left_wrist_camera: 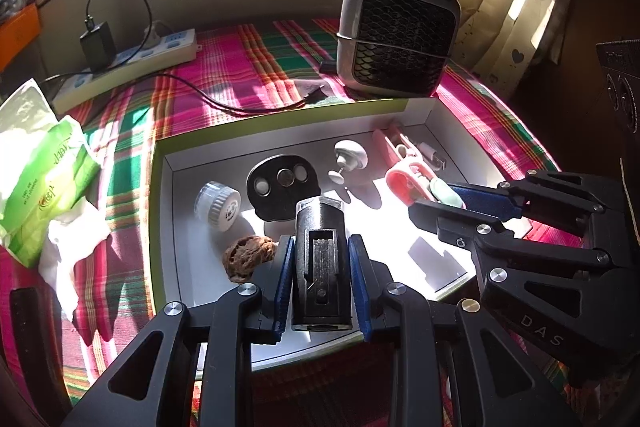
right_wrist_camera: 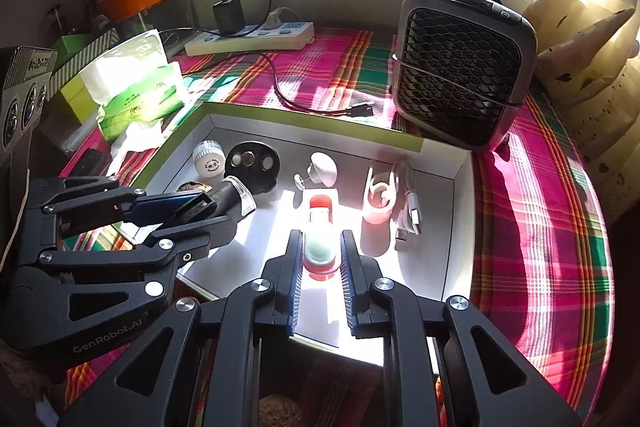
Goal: Organize objects
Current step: 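Lift and carry the black cylinder and pink holder into the white box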
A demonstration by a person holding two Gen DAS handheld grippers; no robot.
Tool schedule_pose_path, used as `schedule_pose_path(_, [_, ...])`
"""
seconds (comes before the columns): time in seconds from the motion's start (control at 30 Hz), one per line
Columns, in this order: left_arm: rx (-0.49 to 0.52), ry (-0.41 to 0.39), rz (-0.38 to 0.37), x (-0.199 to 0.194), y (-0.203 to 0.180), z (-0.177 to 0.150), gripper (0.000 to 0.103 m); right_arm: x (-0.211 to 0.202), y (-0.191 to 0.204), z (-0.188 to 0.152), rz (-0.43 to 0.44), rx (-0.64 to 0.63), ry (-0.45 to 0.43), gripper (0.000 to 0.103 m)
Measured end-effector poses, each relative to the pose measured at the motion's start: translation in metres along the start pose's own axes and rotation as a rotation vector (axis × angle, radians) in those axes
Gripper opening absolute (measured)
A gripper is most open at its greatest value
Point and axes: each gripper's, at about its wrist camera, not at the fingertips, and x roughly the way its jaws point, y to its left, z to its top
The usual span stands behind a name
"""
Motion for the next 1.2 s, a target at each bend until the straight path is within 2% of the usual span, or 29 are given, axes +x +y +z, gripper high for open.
schedule_pose_path(0.37, [-0.005,0.009,0.016,0.011,0.006,0.005,0.024,0.019,-0.005,0.004,0.002,0.006,0.039,0.018])
schedule_pose_path(1.2, [-0.032,0.010,0.049,0.018,0.011,0.003,0.025,0.030,-0.001,0.006,-0.040,-0.014,0.038,0.018])
